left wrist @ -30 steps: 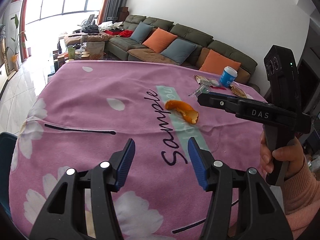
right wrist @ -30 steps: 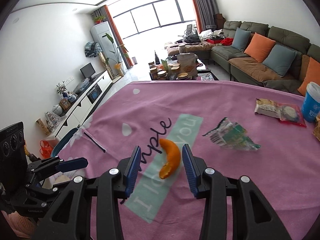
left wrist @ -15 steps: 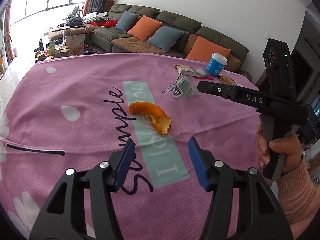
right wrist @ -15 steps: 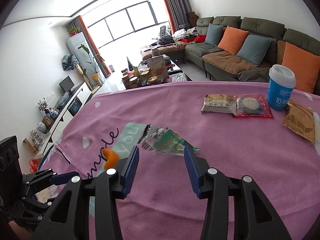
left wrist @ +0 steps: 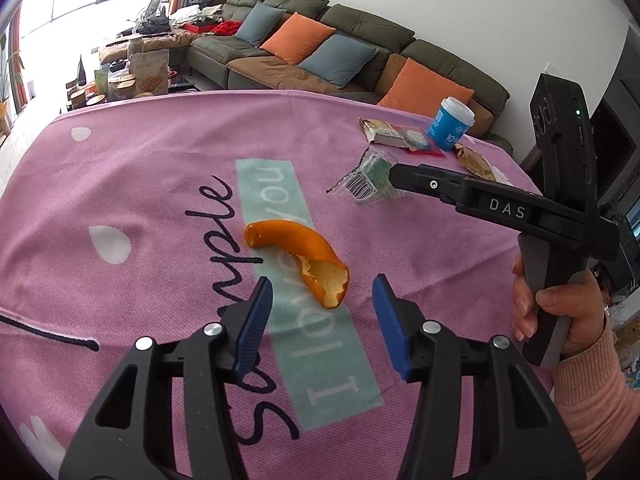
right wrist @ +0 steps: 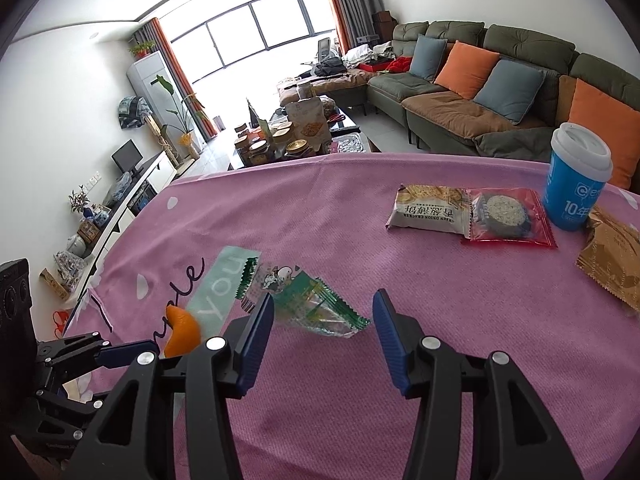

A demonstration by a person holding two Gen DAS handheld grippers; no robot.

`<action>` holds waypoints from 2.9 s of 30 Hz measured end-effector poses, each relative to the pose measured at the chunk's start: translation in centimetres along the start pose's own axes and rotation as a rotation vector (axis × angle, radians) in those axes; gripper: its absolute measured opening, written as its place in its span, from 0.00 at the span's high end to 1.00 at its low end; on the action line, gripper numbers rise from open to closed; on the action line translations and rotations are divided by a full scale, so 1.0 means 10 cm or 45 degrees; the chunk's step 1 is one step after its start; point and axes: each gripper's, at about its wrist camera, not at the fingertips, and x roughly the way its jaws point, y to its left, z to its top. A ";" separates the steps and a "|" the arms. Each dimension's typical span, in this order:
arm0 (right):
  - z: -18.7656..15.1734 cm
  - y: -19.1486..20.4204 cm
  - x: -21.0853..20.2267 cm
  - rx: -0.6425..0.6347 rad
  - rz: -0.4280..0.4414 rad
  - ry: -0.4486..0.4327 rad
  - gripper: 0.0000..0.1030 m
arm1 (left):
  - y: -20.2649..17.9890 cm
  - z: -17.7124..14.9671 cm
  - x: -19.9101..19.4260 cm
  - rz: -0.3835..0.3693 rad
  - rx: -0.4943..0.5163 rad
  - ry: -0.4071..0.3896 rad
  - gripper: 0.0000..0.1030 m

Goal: Collect trash
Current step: 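Grasp an orange peel with the left tool while the right tool grasps a clear green-trimmed wrapper, then carry the orange peel and clear wrapper toward the teal bin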

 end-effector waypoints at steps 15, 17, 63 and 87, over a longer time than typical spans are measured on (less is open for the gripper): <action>-0.03 0.07 0.12 -0.063 0.074 0.036 0.85 | 0.10 0.00 0.14 -0.068 -0.040 0.035 0.84; -0.05 0.10 0.09 -0.072 0.070 0.020 0.86 | 0.12 -0.01 0.12 -0.071 -0.048 0.029 0.85; -0.48 0.98 -0.37 -0.205 0.309 -0.064 0.87 | 0.42 -0.60 -1.15 0.084 -0.102 -0.207 0.89; -0.56 1.49 -0.29 -0.291 0.435 -0.022 0.87 | 0.69 -0.87 -1.57 0.197 -0.171 -0.269 0.89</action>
